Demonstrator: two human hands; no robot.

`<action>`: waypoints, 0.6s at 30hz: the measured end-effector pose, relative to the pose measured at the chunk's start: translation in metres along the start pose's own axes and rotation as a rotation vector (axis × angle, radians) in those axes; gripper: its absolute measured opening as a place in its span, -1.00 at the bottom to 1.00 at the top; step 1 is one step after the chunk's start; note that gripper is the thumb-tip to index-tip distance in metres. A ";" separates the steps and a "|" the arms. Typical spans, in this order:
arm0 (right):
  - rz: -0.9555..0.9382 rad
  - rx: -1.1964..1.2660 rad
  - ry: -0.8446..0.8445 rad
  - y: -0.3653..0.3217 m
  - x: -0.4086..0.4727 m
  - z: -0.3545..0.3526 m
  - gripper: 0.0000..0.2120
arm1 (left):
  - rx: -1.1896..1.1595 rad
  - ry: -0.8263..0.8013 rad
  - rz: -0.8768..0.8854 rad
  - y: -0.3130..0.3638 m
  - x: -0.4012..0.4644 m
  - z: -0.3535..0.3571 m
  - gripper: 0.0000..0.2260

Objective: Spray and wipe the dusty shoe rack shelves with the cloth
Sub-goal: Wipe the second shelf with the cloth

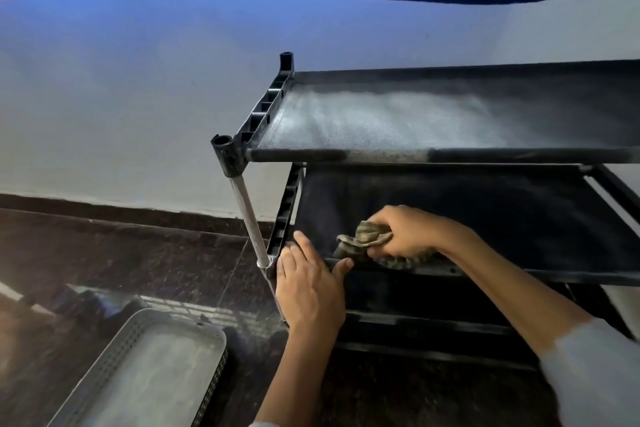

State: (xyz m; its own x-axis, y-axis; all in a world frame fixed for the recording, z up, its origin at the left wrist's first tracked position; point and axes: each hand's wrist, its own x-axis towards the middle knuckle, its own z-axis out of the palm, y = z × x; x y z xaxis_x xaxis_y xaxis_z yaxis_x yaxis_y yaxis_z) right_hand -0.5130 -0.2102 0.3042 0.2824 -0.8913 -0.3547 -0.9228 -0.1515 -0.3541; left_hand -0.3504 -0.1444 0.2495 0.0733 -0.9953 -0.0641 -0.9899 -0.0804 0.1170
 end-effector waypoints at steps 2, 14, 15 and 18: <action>0.005 0.017 -0.040 0.000 -0.012 -0.004 -0.84 | 0.023 0.016 0.007 0.003 0.000 0.001 -0.21; 0.277 -0.330 0.604 0.018 0.091 -0.019 -0.66 | 0.008 0.006 0.032 -0.001 -0.001 -0.004 -0.26; 0.283 -0.341 0.632 0.018 0.093 -0.020 -0.64 | -0.002 0.006 0.032 -0.001 -0.001 -0.004 -0.26; 0.202 -0.282 0.691 0.031 0.086 -0.011 -0.68 | -0.016 0.004 0.026 -0.001 -0.002 -0.004 -0.26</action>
State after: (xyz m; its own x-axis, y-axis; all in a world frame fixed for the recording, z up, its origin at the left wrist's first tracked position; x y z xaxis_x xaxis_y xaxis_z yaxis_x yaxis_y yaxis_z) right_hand -0.5198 -0.2956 0.2721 -0.0402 -0.9636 0.2644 -0.9971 0.0215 -0.0732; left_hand -0.3490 -0.1422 0.2537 0.0482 -0.9972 -0.0574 -0.9893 -0.0556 0.1346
